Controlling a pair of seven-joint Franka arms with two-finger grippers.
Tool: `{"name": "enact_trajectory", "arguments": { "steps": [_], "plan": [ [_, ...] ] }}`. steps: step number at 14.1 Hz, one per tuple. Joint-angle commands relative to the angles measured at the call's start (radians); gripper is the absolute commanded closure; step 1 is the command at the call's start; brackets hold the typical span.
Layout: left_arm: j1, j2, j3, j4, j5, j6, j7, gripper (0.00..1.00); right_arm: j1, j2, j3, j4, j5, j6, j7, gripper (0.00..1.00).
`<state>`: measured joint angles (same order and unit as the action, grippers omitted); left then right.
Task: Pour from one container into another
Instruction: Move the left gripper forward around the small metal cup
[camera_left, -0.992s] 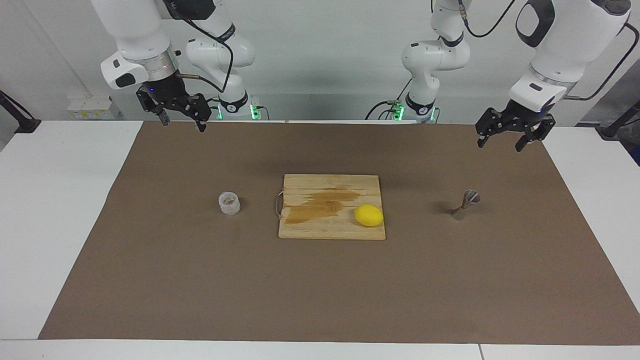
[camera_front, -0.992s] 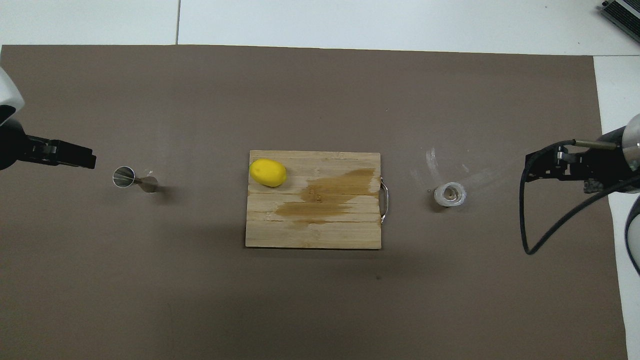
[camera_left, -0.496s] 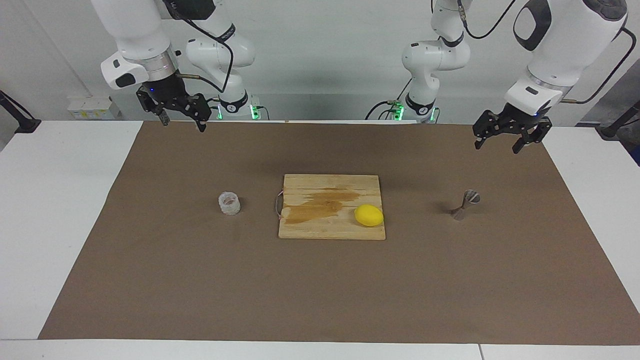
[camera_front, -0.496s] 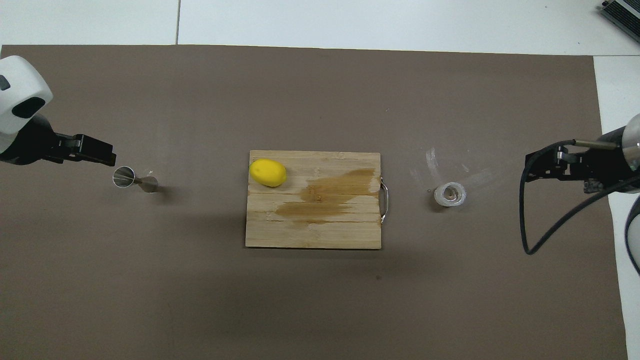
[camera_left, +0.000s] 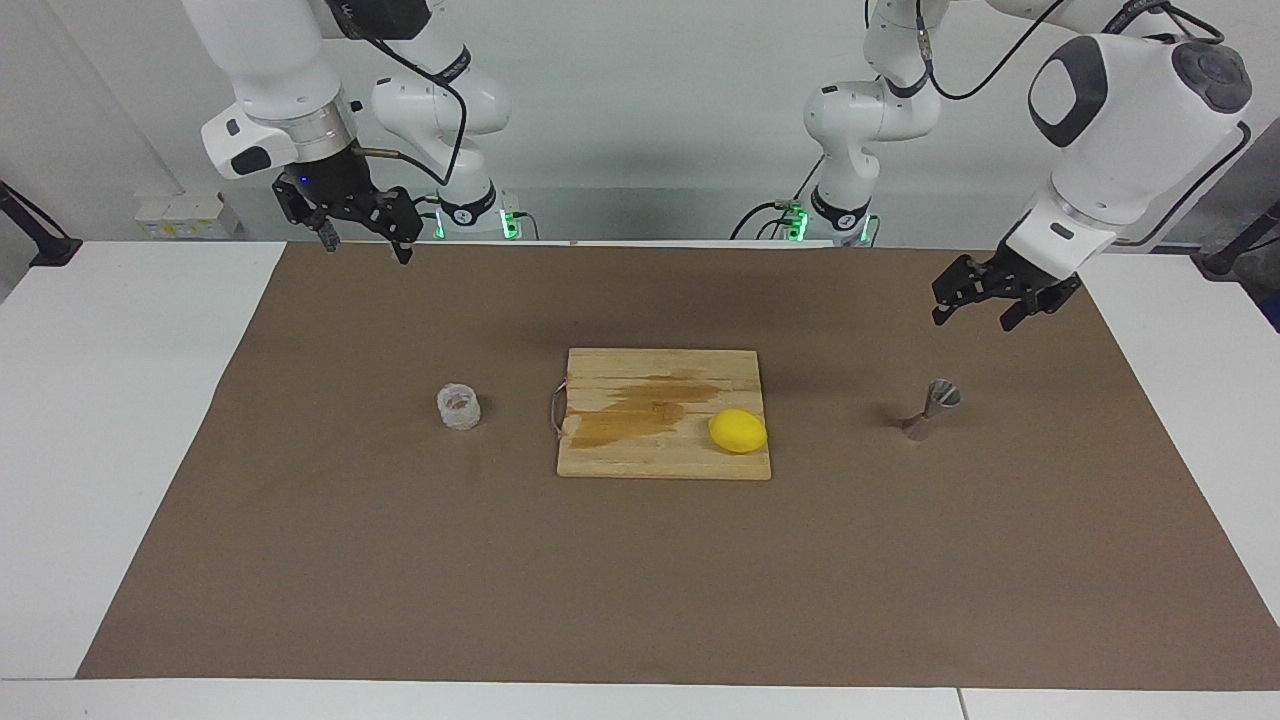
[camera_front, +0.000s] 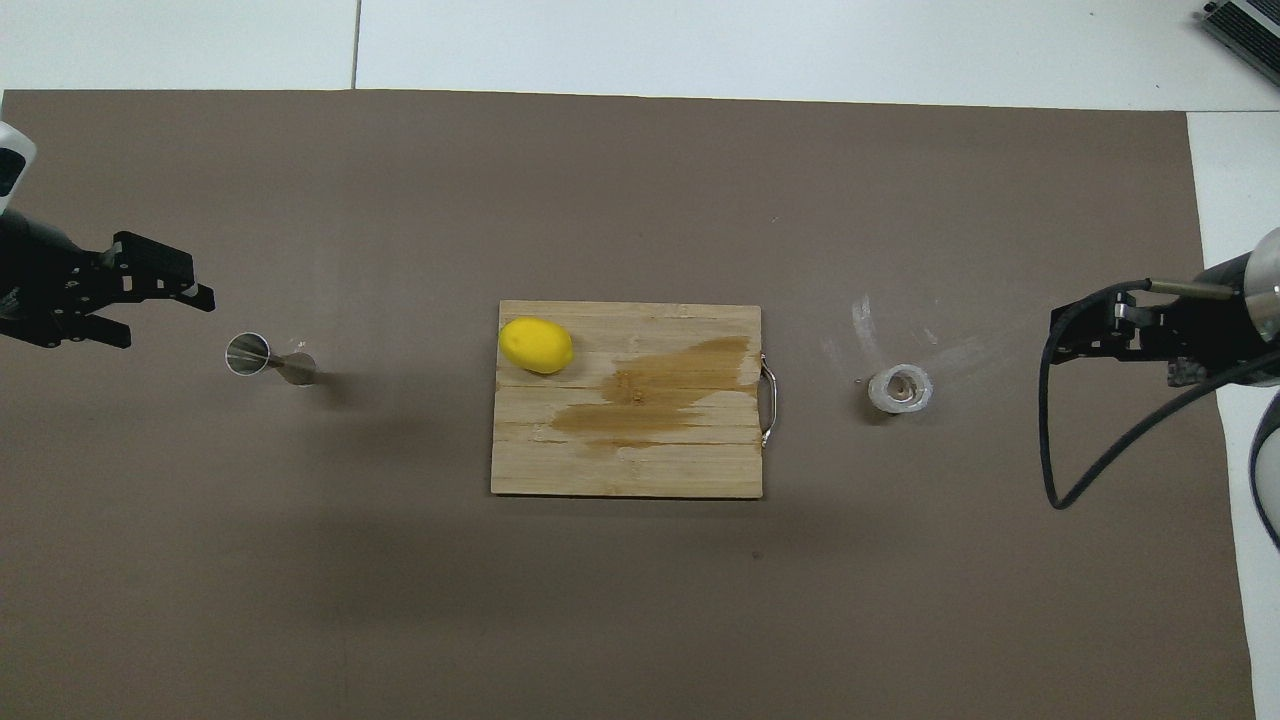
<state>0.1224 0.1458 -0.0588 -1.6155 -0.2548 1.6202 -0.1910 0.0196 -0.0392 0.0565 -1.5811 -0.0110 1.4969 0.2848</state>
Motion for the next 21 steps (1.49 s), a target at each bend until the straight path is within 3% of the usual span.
{"name": "enact_trajectory", "arguments": {
  "steps": [1,11,21],
  "plan": [
    [0.042,0.05,-0.006,0.028,-0.03,-0.052,-0.118,0.0,-0.012,0.005,0.005,0.01,-0.006,-0.012,-0.029,0.0],
    [0.241,0.237,-0.007,0.02,-0.374,-0.069,-0.519,0.0,-0.012,0.005,0.005,0.01,-0.006,-0.012,-0.029,0.0],
    [0.299,0.414,-0.012,0.02,-0.506,-0.138,-0.619,0.0,-0.012,0.005,0.005,0.01,-0.006,-0.012,-0.029,0.0]
  ]
}}
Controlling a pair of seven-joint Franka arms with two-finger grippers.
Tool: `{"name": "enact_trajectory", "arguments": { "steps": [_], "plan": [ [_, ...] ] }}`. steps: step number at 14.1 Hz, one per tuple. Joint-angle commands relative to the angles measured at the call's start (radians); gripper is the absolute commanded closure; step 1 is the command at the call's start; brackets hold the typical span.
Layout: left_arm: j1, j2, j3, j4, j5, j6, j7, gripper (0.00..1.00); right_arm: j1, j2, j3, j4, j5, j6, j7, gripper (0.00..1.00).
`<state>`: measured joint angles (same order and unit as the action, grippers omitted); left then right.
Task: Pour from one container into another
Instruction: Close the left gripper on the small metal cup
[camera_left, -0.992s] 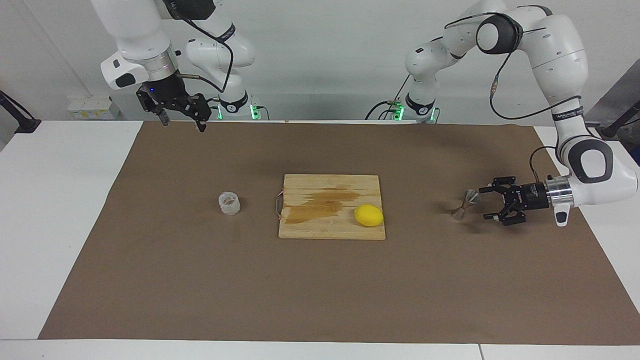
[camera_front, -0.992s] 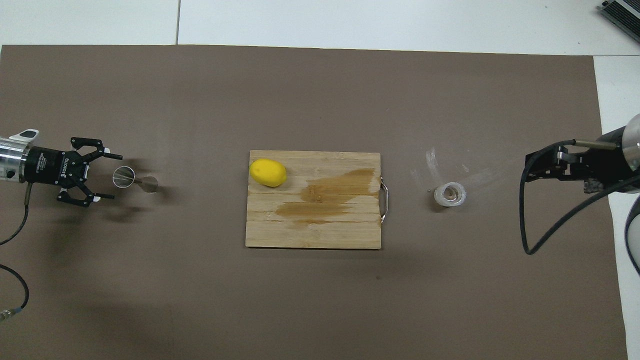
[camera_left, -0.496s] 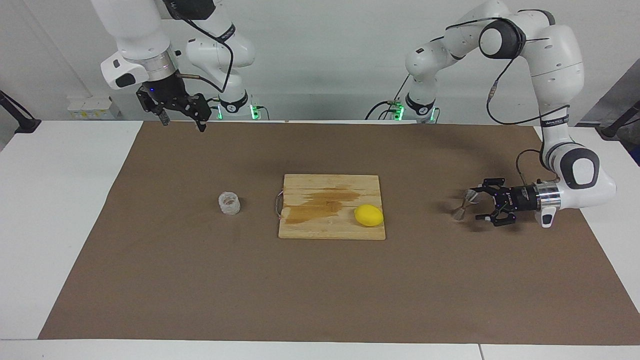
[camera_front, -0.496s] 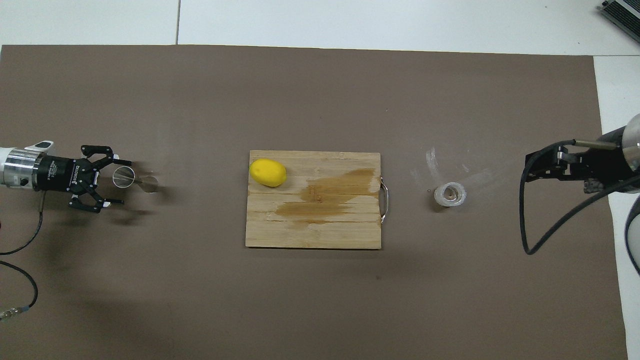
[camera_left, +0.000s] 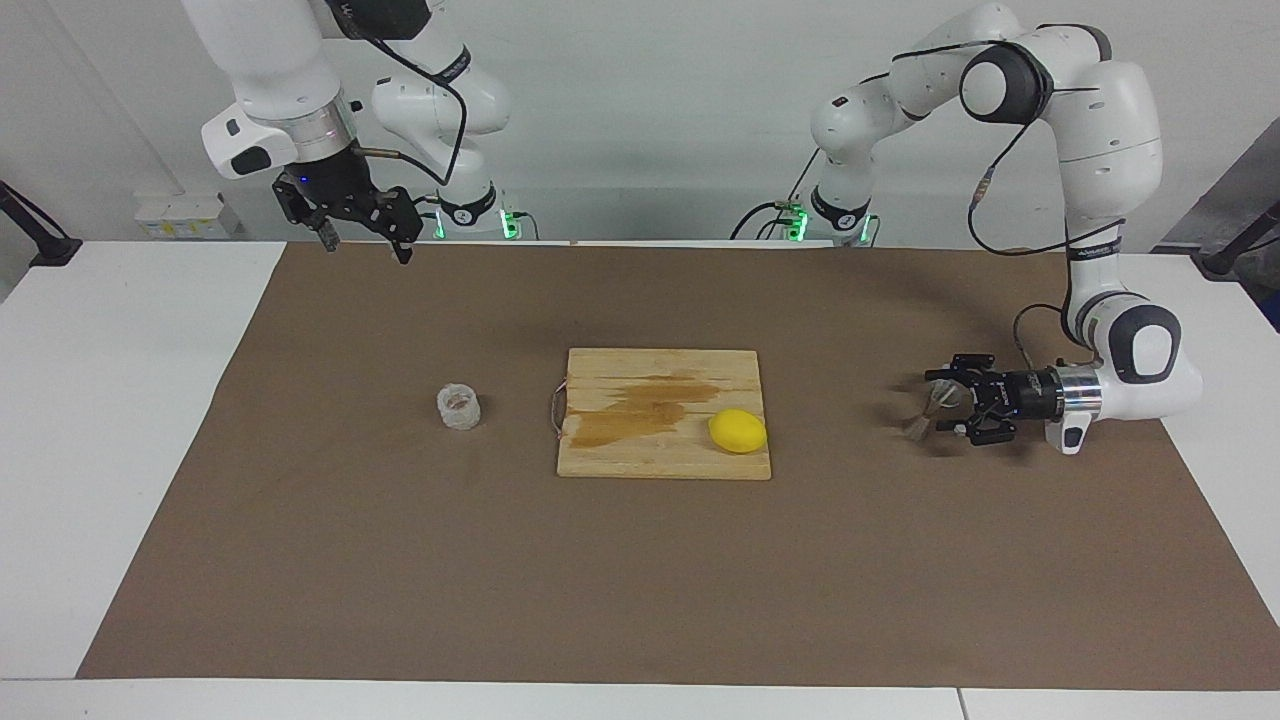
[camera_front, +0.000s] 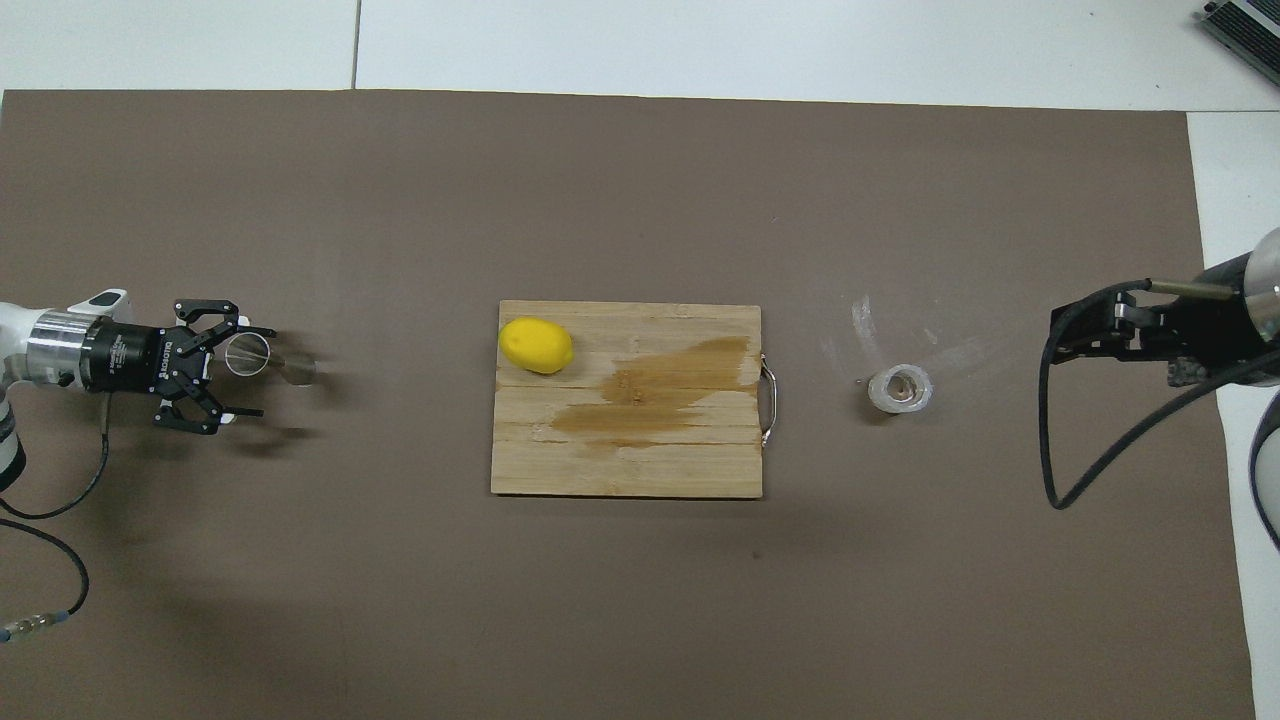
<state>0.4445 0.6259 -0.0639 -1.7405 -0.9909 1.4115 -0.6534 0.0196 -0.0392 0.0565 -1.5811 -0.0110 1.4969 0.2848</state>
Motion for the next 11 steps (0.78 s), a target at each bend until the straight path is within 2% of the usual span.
{"name": "enact_trajectory", "arguments": {
  "steps": [1,10,11],
  "plan": [
    [0.022,0.0,-0.01,-0.024,-0.043,-0.017,0.021,0.0,-0.012,0.005,0.005,0.01,-0.006,-0.012,-0.029,0.0],
    [0.02,0.0,-0.01,-0.045,-0.072,-0.019,0.063,0.0,-0.012,0.005,0.005,0.01,-0.006,-0.012,-0.029,0.0],
    [0.02,0.0,-0.01,-0.045,-0.072,-0.019,0.063,0.04,-0.012,0.005,0.005,0.01,-0.006,-0.012,-0.029,0.0]
  ]
}}
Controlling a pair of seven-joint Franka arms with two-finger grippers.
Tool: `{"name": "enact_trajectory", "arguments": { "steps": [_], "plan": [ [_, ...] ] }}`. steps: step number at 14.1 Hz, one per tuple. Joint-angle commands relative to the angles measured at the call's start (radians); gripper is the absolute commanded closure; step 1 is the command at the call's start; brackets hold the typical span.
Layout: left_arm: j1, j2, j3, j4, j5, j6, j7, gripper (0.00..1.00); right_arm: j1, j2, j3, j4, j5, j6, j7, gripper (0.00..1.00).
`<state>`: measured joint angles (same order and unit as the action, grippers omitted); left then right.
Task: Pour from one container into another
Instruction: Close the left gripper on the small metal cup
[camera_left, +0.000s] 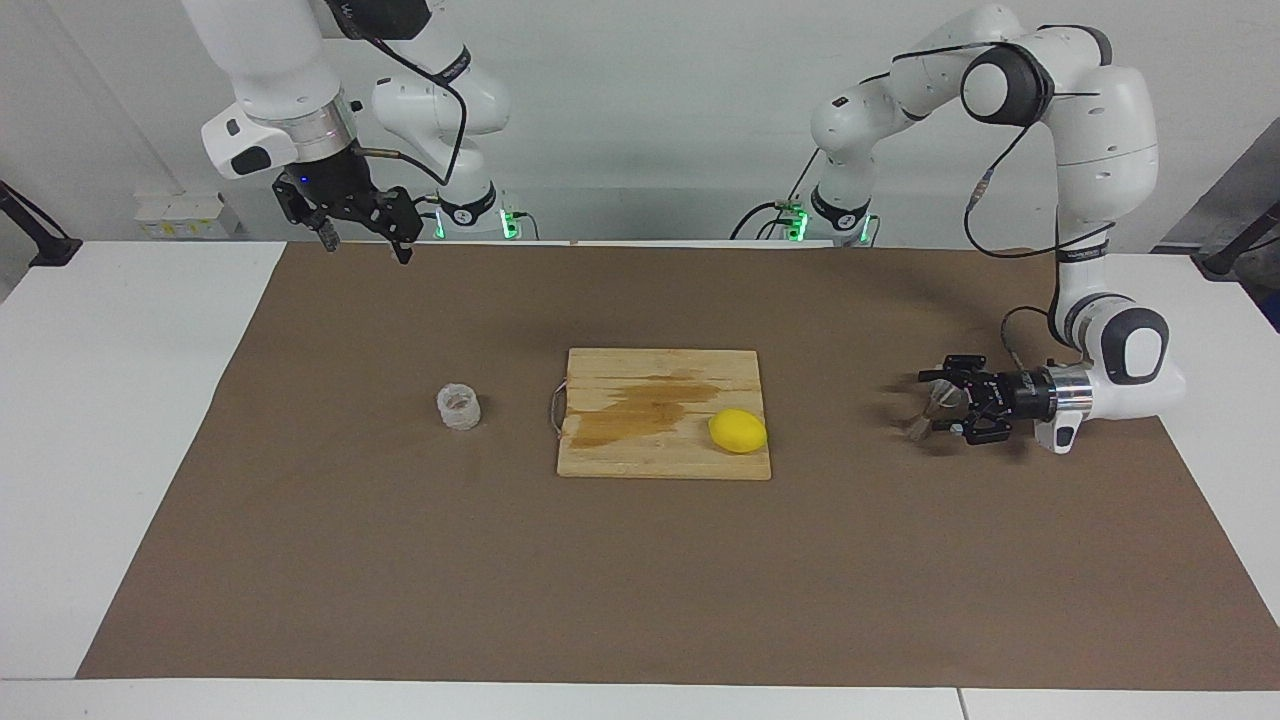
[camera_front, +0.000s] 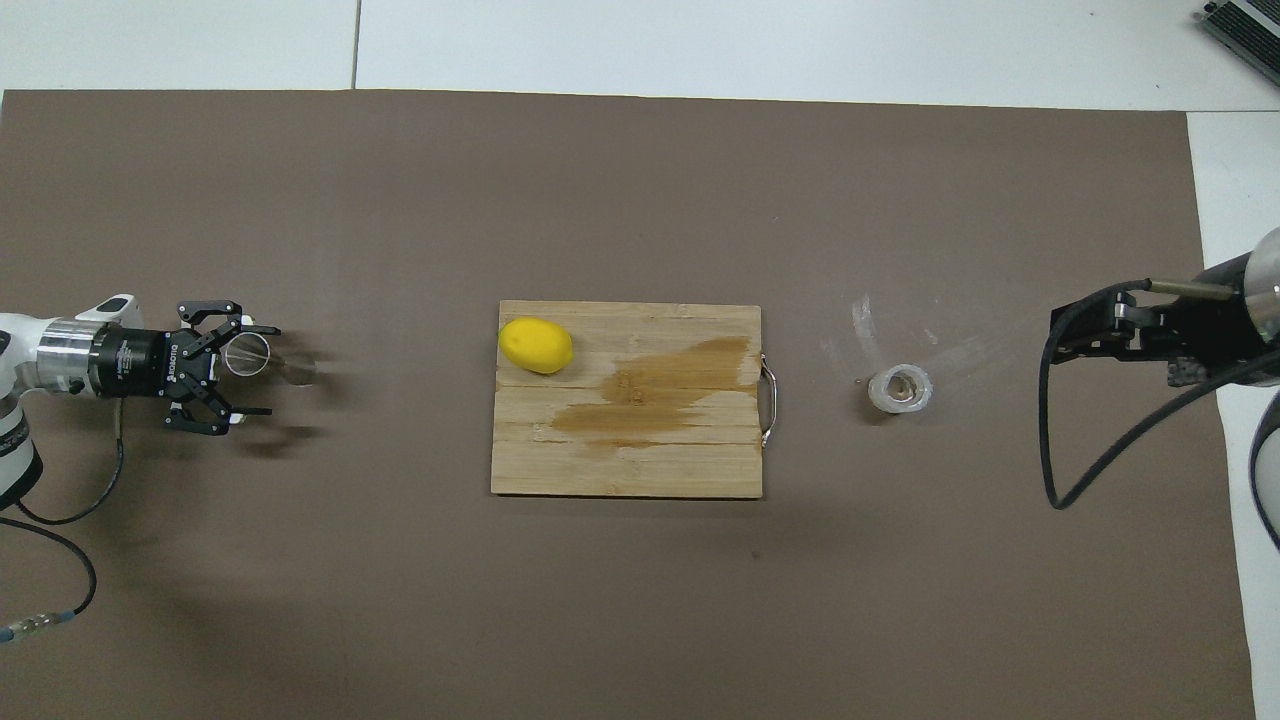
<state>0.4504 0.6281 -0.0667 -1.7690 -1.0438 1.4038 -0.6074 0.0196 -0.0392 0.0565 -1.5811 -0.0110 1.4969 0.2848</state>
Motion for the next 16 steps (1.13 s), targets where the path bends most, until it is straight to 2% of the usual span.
{"name": "enact_trajectory", "arguments": {
  "steps": [1,2,5,12,15,16],
  "plan": [
    [0.014,-0.001,-0.007,-0.017,-0.019,-0.012,0.017,0.13,-0.012,0.005,0.005,0.01,-0.006,-0.012,-0.029,0.0],
    [0.014,-0.001,-0.007,-0.017,-0.019,-0.013,0.017,0.21,-0.012,0.005,0.005,0.01,-0.006,-0.012,-0.029,0.0],
    [0.014,0.001,-0.008,-0.017,-0.019,-0.013,0.02,0.35,-0.012,0.005,0.005,0.01,-0.006,-0.012,-0.029,0.0],
    [0.016,0.002,-0.007,-0.015,-0.028,-0.013,0.015,0.49,-0.012,0.005,0.005,0.01,-0.006,-0.012,-0.029,0.0],
    [0.016,0.002,-0.007,-0.015,-0.042,-0.013,0.009,0.71,-0.012,0.005,0.005,0.01,-0.006,-0.012,-0.029,0.0],
    [0.016,0.002,-0.007,-0.015,-0.048,-0.013,0.006,0.74,-0.012,0.005,0.005,0.01,-0.006,-0.012,-0.029,0.0]
  ]
}}
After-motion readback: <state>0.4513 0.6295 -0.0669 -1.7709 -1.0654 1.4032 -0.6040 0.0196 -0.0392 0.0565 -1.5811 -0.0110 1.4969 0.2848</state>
